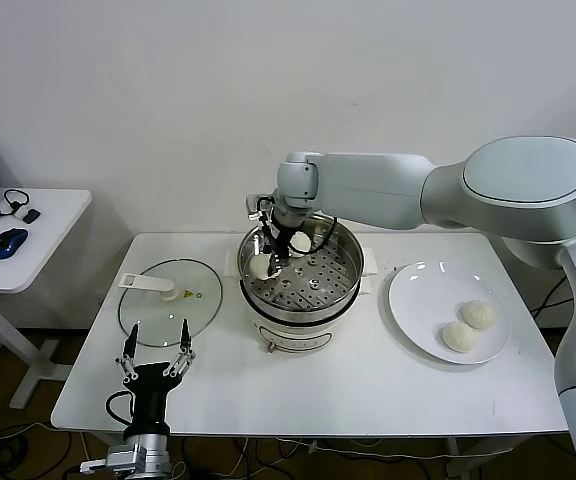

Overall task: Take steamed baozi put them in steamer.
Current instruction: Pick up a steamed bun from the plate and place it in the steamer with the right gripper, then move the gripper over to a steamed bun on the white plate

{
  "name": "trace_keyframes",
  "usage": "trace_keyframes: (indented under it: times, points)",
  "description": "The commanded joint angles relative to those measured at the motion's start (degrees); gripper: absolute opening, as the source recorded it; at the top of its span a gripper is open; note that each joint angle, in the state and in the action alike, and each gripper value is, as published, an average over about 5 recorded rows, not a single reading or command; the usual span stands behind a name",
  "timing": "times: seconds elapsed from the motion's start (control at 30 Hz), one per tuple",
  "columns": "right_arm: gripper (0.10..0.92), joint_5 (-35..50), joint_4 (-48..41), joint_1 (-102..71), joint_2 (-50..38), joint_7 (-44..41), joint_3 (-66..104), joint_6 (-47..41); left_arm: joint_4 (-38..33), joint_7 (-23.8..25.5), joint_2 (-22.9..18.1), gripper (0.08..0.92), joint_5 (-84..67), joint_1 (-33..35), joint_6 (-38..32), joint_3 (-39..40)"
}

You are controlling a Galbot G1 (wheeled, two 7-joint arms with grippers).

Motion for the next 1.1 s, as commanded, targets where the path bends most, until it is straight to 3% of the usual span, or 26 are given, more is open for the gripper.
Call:
trace_keyframes:
  times: [0.03, 0.33, 0.7, 1.1]
  points:
    - [0.569, -0.9, -2.3, -1.2, 0.5, -0.4, 0.4, 0.2, 0.0, 0.2, -1.2, 0.823, -1.3, -0.2, 0.4, 0.0]
    - [0.803, 0.8, -0.3, 0.3, -1.2, -0.5, 1.3, -0.1, -0.2, 0.3, -1.3, 0.823, -1.2, -0.3, 0.5, 0.0]
    - [0.823, 1.8, 7.9, 9.7, -7.8, -3.2, -3.6, 0.9, -1.1, 0.3, -1.4, 0.823, -1.0, 0.4, 0.6, 0.0]
    - [0.823, -0.7, 18.9, 16.7, -23.4, -4.6, -10.5, 1.9, -0.9, 0.4, -1.9, 0.823, -0.3, 0.4, 0.7, 0.4]
